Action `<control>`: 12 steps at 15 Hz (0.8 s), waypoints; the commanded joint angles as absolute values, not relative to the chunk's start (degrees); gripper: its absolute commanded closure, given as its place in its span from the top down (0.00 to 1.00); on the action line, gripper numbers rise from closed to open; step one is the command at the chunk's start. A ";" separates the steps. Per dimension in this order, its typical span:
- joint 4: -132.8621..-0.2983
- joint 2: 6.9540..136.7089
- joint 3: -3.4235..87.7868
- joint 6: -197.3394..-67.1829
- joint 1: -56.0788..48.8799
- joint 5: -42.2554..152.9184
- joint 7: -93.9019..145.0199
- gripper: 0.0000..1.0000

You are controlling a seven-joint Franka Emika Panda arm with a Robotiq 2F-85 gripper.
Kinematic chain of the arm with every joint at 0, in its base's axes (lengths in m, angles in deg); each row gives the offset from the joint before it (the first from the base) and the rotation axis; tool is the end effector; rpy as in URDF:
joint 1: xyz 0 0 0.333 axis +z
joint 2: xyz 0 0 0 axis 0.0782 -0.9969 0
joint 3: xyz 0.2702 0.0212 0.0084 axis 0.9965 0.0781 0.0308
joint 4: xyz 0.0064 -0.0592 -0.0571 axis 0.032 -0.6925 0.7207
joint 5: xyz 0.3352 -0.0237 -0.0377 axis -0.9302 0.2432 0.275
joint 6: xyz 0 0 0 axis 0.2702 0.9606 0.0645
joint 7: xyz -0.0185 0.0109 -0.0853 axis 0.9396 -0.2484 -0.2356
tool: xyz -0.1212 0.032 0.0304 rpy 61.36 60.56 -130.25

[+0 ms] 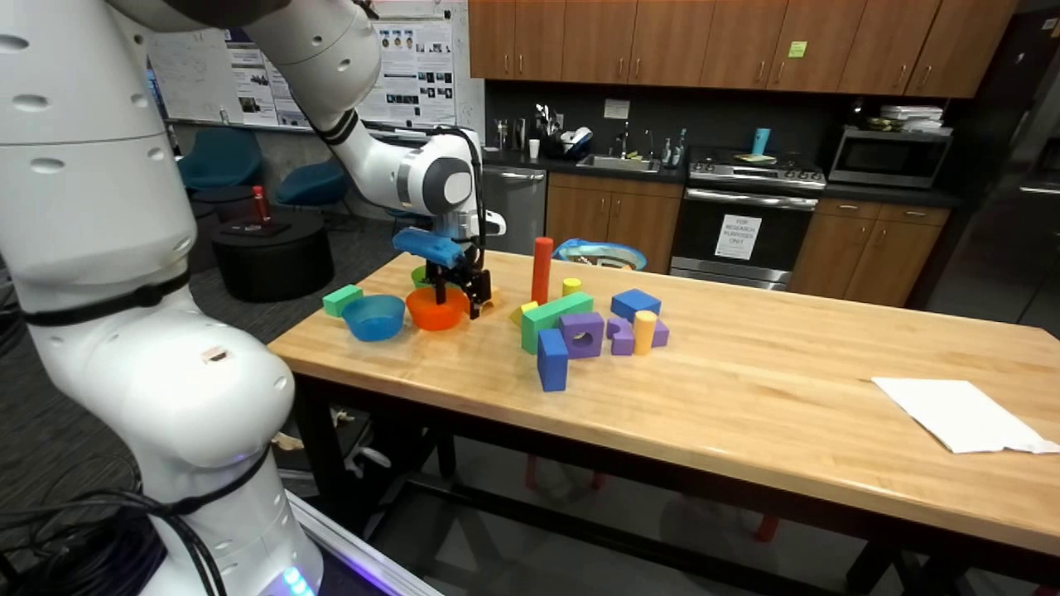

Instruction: Move the orange bowl to the right

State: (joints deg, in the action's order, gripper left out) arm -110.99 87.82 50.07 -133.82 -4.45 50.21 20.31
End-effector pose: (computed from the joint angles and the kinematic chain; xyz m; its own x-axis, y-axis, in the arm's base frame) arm 0.4516 0.0322 0.2877 0.9912 -0.1298 -0.0249 -0.1304 -0.9912 -0.0226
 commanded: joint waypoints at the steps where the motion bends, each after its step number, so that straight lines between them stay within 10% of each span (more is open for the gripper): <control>1: -109.75 86.39 48.57 -132.99 -4.35 47.04 24.77 0.73; 12: -109.42 86.55 47.38 -132.12 -4.60 43.95 29.77 0.00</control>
State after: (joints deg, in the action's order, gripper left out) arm -110.12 86.38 47.98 -133.55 -4.54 45.30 27.85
